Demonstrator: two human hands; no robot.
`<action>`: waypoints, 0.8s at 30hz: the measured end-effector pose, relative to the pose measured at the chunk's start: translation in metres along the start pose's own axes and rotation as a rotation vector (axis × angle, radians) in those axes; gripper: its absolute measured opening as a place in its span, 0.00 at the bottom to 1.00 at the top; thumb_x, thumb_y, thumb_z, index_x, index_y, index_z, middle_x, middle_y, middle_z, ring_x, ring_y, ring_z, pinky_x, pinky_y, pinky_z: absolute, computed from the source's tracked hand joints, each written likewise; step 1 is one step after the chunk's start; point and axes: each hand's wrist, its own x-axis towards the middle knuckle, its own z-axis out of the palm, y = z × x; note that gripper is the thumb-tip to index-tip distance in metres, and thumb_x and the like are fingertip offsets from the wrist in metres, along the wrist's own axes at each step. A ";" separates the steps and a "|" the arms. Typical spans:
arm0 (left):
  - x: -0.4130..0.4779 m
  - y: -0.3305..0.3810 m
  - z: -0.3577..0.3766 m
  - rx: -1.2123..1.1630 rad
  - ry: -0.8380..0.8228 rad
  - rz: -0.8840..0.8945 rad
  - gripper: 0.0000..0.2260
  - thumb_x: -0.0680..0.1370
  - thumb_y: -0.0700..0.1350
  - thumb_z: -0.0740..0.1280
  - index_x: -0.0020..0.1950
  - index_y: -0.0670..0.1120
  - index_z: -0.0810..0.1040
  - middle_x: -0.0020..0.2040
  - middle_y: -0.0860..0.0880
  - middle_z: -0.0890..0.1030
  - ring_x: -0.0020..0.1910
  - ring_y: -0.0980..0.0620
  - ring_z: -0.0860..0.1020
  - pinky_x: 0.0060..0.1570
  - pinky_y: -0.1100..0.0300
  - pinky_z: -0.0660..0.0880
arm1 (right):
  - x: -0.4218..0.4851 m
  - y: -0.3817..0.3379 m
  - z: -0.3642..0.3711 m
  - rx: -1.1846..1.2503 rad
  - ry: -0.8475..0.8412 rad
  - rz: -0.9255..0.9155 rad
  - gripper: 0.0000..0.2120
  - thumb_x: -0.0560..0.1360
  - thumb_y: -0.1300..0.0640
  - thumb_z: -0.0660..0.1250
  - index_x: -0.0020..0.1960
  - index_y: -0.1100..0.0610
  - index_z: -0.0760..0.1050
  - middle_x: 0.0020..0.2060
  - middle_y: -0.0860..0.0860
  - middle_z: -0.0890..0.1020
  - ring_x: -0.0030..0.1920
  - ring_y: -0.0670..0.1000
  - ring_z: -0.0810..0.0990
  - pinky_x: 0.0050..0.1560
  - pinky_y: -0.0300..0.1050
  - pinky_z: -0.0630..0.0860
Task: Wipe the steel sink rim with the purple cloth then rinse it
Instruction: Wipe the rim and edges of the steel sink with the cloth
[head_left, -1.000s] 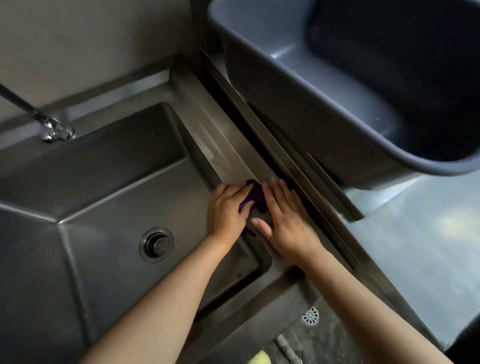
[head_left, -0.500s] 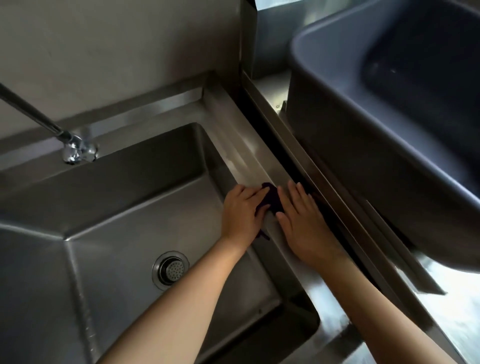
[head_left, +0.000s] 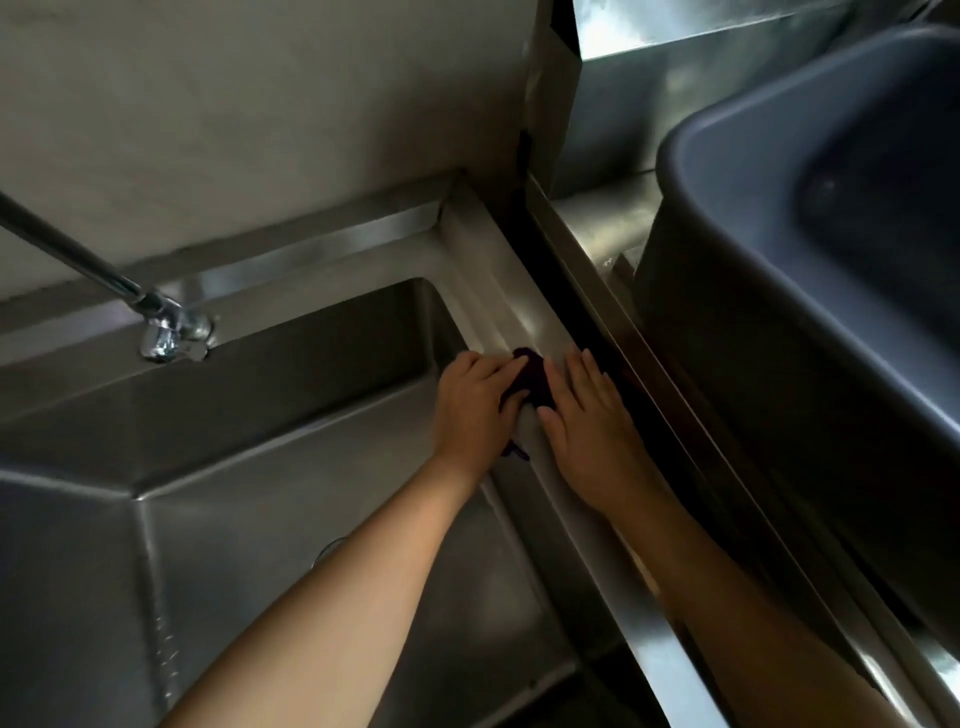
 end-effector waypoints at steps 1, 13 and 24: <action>0.005 -0.004 0.000 0.008 0.006 -0.004 0.17 0.73 0.49 0.61 0.57 0.46 0.81 0.47 0.49 0.83 0.45 0.46 0.75 0.48 0.59 0.67 | 0.006 -0.001 0.000 0.002 -0.008 -0.002 0.27 0.80 0.46 0.44 0.76 0.53 0.42 0.77 0.55 0.47 0.75 0.48 0.38 0.74 0.45 0.39; 0.056 -0.042 -0.002 0.051 0.057 -0.037 0.15 0.72 0.48 0.64 0.55 0.45 0.82 0.46 0.48 0.83 0.44 0.47 0.76 0.47 0.56 0.71 | 0.073 -0.019 -0.010 0.018 -0.014 -0.022 0.26 0.81 0.49 0.46 0.76 0.53 0.42 0.77 0.55 0.45 0.76 0.51 0.39 0.72 0.44 0.36; 0.101 -0.079 -0.013 0.107 -0.009 0.006 0.17 0.72 0.51 0.62 0.55 0.46 0.82 0.47 0.48 0.84 0.45 0.46 0.76 0.45 0.55 0.71 | 0.118 -0.036 -0.008 -0.015 -0.002 -0.008 0.26 0.81 0.48 0.45 0.76 0.52 0.41 0.77 0.56 0.44 0.76 0.53 0.39 0.71 0.45 0.35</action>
